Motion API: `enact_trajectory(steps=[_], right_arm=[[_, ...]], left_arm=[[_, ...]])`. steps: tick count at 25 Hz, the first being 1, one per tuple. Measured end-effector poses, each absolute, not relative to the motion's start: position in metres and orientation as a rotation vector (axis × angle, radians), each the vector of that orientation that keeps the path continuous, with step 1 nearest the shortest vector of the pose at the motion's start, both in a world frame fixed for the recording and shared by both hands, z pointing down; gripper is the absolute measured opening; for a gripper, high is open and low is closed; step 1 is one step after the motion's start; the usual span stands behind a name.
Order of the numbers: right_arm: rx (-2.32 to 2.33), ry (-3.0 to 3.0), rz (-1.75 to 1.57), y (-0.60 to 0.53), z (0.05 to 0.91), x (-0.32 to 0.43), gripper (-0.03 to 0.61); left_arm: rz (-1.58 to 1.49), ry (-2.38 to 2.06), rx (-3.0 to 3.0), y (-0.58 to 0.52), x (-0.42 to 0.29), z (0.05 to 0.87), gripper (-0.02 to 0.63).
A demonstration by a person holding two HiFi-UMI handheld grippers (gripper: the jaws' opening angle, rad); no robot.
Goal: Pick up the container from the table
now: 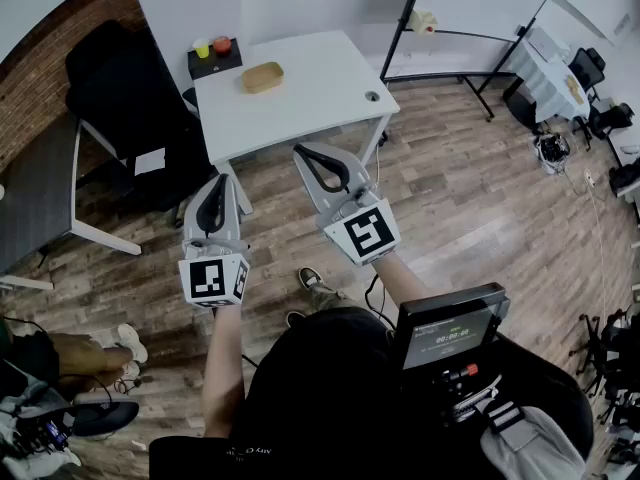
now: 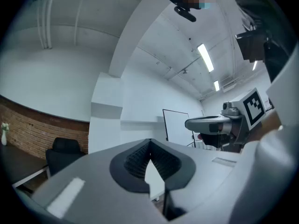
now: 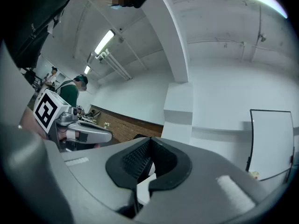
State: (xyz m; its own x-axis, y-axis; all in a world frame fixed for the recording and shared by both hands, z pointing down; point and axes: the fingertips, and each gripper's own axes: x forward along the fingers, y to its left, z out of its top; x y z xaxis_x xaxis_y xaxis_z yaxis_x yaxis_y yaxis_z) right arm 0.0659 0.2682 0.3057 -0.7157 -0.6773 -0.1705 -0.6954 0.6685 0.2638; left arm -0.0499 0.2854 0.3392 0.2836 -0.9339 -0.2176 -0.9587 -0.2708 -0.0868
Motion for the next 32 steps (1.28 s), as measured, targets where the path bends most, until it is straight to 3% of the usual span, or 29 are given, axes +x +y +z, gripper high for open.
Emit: enact_trajectory(steps=[21, 32], right_arm=[[-1.276, 2.889, 0.52, 0.257, 0.332, 0.06, 0.032], [-1.25, 2.89, 0.464, 0.186, 0.342, 0.08, 0.037]], left_arm=[[0.177, 1.668, -2.457, 0.265, -0.044, 0.355, -0.003], [0.15, 1.643, -2.438, 0.204, -0.02, 0.358, -0.003]])
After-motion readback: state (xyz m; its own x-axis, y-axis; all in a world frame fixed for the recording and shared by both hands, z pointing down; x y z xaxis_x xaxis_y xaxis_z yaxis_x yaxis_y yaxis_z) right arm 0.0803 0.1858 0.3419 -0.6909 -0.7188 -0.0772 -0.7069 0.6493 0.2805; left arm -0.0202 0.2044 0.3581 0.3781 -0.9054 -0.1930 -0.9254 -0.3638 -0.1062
